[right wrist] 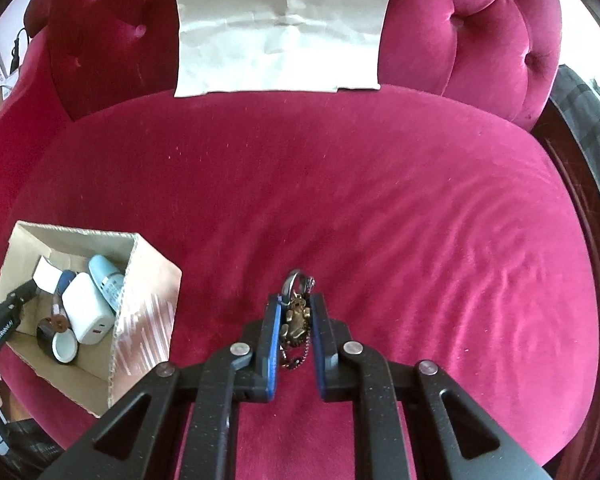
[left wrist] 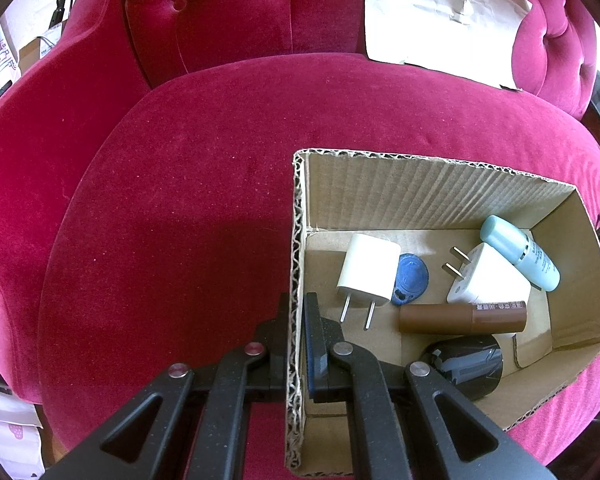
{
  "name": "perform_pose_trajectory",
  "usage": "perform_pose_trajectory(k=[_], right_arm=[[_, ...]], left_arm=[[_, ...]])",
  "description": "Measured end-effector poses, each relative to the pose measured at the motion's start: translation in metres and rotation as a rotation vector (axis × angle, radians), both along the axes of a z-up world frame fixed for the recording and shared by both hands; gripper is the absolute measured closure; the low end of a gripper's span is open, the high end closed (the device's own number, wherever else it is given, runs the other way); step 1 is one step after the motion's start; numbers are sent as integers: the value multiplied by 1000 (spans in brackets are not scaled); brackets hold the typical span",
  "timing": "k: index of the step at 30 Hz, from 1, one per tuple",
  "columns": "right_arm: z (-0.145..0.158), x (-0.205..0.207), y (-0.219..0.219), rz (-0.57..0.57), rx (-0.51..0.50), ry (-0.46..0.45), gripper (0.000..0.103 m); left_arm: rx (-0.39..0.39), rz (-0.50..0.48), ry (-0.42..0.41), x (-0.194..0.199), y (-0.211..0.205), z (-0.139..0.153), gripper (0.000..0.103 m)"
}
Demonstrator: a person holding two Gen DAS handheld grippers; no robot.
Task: Organize rigid objects
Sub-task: 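Carry the key bunch over the box with the right tool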
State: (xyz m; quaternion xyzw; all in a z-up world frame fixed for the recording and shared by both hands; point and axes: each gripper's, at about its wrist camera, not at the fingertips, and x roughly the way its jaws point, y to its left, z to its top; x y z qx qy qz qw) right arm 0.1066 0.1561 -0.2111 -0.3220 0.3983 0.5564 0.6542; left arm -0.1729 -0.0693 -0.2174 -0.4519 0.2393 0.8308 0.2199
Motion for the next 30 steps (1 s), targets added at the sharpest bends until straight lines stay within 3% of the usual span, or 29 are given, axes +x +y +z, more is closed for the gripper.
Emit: perform_pose_trajectory(k=[18, 30], right_arm=[[69, -30, 1, 44, 147, -15, 90], [91, -59, 6, 79, 208, 16, 90]], left_arm=[[1, 1, 0, -2, -1, 1, 98], [1, 3, 1, -3, -4, 2, 98]])
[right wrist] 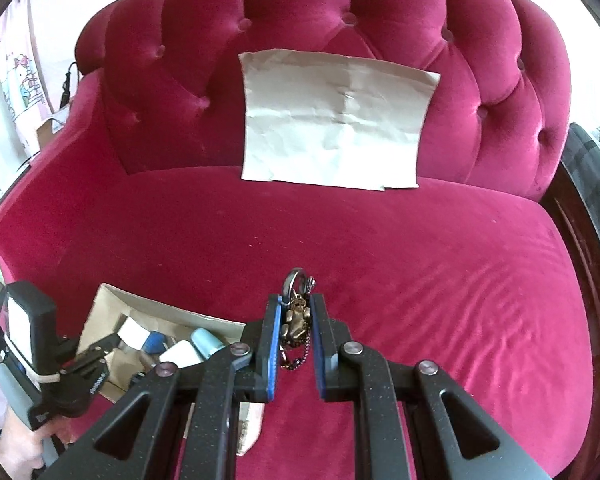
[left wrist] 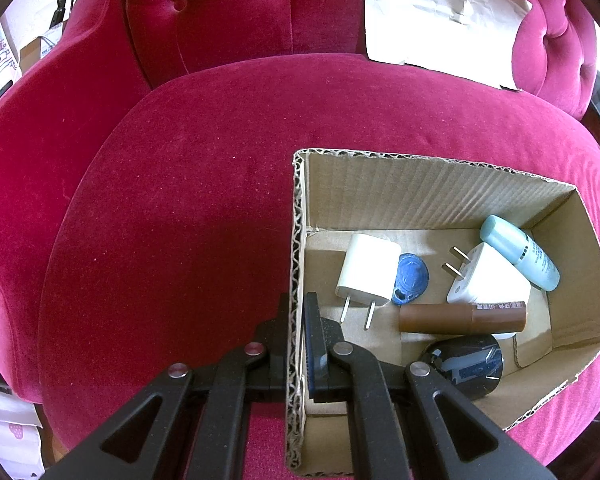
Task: Organize rigid objects
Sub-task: 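Carry the key bunch over the box with the right tool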
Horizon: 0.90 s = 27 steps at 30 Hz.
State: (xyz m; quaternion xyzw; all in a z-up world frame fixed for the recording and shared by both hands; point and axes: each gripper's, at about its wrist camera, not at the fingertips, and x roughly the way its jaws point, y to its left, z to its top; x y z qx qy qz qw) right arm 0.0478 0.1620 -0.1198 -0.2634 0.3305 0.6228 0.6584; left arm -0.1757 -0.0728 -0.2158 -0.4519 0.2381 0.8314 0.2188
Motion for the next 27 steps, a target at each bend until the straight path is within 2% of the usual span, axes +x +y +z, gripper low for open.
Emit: perform_pose_trajectory(k=[14, 27], right_arm=[[6, -44, 7, 79, 11, 24, 90], [-5, -82, 16, 152, -10, 57, 90]], left_arm=[[-1, -2, 1, 0, 0, 0, 98], [-1, -1, 0, 0, -5, 0, 98]])
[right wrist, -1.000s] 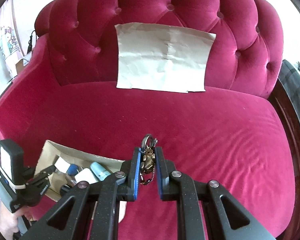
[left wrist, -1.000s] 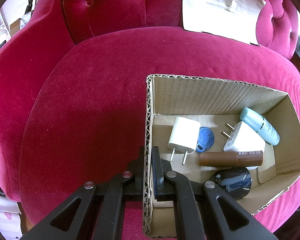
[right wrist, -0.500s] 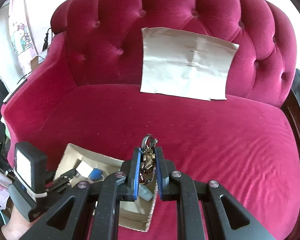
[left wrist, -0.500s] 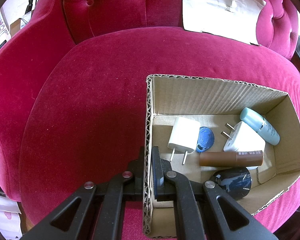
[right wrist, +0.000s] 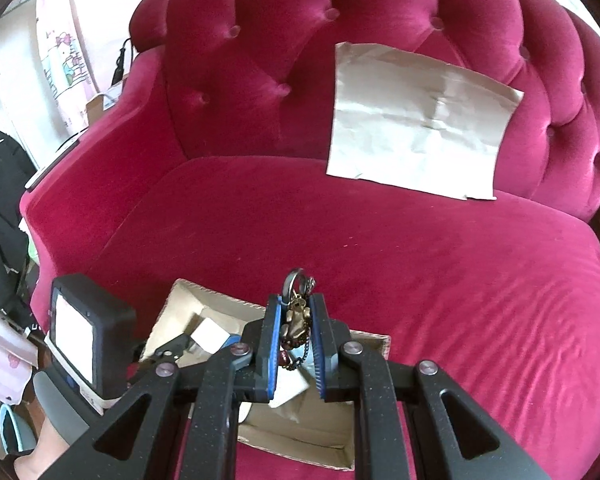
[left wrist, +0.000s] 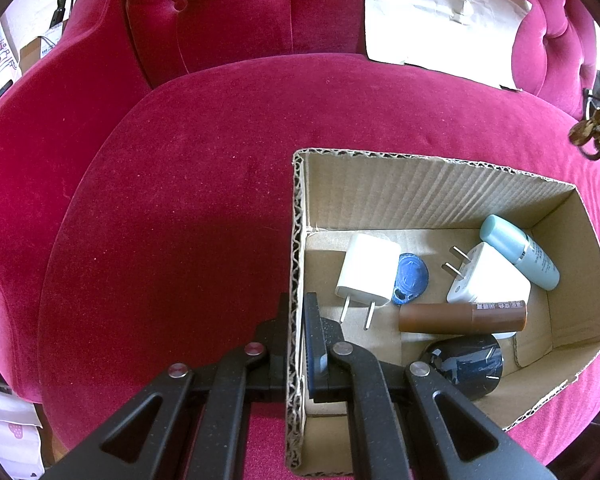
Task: Organize rigid objects
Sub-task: 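Carry the key bunch over the box with the right tool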
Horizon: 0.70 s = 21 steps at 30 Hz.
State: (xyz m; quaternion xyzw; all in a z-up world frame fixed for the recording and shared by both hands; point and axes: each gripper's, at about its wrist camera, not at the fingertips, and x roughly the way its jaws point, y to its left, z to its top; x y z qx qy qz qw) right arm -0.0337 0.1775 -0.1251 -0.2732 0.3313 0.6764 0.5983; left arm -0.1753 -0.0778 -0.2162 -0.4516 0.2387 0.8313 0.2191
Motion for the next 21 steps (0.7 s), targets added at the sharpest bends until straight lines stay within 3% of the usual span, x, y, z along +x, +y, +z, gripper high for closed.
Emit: perform_pose_trajectory(k=[21], right_arm=[[-47, -36, 17, 66, -108, 47, 90]], left_arm=[[0, 1, -1, -2, 3, 1, 98]])
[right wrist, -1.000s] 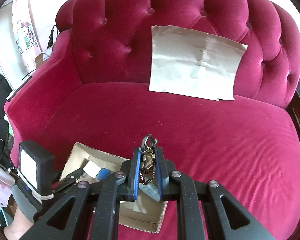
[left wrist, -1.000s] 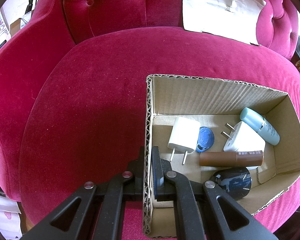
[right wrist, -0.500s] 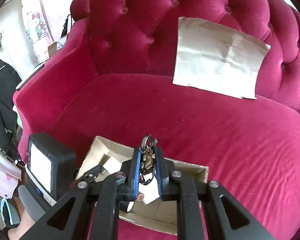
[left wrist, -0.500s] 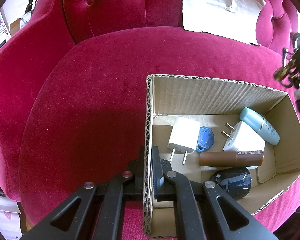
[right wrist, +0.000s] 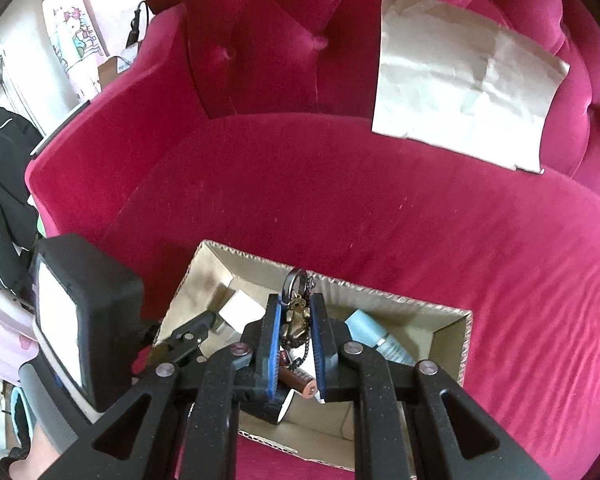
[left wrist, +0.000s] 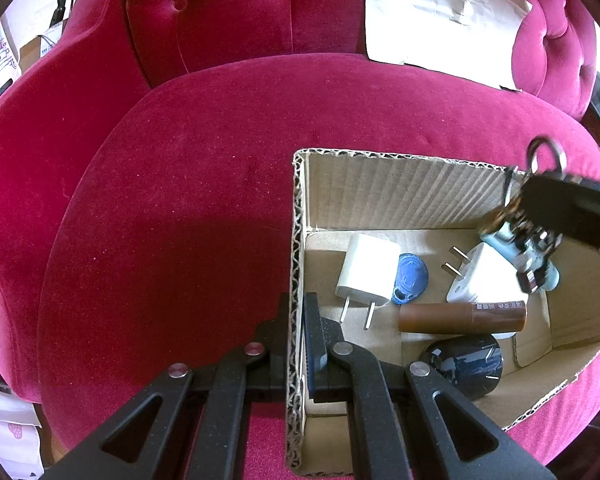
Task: Organize rigid objects
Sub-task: 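Carry the key bunch over the box with the right tool, then lower the keys into the box and open the right tool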
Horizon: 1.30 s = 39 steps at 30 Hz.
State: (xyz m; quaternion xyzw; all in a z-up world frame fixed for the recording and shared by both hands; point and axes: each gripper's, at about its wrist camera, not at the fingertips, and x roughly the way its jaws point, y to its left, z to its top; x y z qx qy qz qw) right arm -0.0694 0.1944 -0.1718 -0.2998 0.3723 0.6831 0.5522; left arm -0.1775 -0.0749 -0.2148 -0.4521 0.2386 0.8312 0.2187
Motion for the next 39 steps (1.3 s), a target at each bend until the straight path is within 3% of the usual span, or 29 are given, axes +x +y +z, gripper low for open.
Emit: perform_pose_trajectory(k=[9, 16, 18, 19, 24, 29, 31, 39], right_arm=[[-30, -3, 11, -3, -77, 17, 90], [-36, -3, 11, 3, -92, 26, 88], [-34, -4, 11, 6, -82, 8, 72], [-34, -5, 10, 4, -79, 0, 56], [-32, -3, 4, -22, -67, -46, 39], [-24, -4, 2, -37, -11, -121, 6], [-24, -1, 1, -52, -6, -154, 0], [-28, 13, 2, -87, -36, -166, 0]], left_arm=[[-1, -1, 1, 0, 0, 0, 98], [-1, -2, 0, 0, 0, 0, 98], [0, -2, -1, 0, -2, 0, 98], [-1, -2, -1, 0, -2, 0, 98], [0, -3, 0, -1, -3, 1, 98], [2, 0, 0, 0, -3, -1, 98], [0, -2, 1, -1, -2, -1, 98], [-5, -3, 3, 0, 0, 4, 98]])
